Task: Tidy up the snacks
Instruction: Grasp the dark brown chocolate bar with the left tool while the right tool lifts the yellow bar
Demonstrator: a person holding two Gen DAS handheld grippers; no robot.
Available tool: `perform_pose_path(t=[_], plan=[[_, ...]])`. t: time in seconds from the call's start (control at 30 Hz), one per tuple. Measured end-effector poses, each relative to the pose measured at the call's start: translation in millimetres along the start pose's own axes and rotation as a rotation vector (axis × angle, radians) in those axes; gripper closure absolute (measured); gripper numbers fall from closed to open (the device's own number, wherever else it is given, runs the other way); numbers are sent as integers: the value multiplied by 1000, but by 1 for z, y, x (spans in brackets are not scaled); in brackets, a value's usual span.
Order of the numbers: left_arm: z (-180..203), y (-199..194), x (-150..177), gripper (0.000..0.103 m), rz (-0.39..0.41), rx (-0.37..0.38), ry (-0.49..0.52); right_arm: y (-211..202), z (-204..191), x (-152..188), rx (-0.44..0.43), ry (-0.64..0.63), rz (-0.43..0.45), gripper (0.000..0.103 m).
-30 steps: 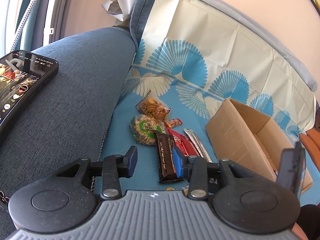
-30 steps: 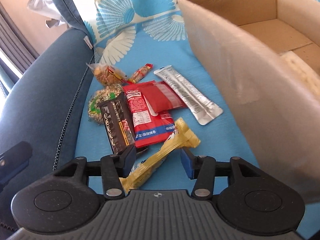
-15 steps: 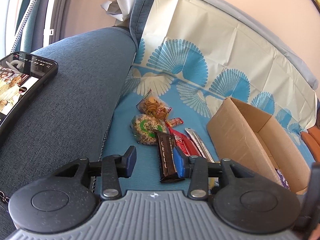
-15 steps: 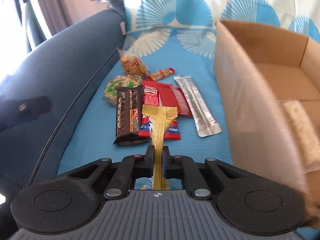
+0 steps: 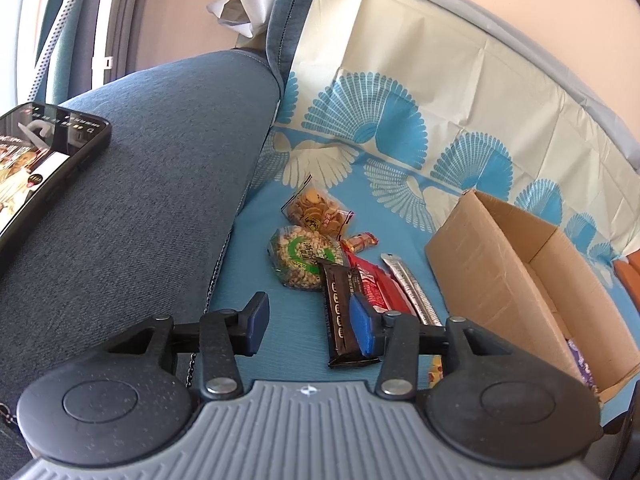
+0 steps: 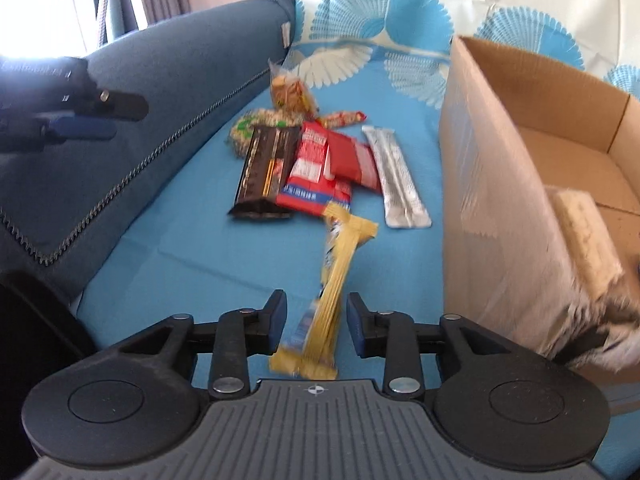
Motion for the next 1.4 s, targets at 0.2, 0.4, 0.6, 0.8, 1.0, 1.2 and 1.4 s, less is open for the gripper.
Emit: perform_pose_path(t=[0.2,0.4,0.6,0.8,1.0,1.2,1.4], plan=[[3,6,2,53,-16,-36,14,-11,-3,7,-56,-83,-20,78],[5,19,3,51,-62,-52,9,-28,1,14,-82,-142,14,78],[12,36,5,49,-122,-59,45,-21,12,31,-75,-102,7,78],[19,68,2,42,-178,-98,59,-15,13,30,-103,-94,18,78],[29,108,5,38,-241,-131,47,-14,15,28,-133,-87,6,77],[51,136,5,31,-253,-145,64,-11,14,28,-148,-89,-3,77],[62,155,10,37,-299,-212,125,-8,13,30,-156,-94,-9,77]])
Point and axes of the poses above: each gripper's, at about its wrist camera, not at the fingertips, and y roughly the way its jaws point, z to its right, x to its underside, the point moved 7 cm from there along y, roughly the way its jaws point, and after that the axes turned 1 degree about x, right-handed, at the moved point
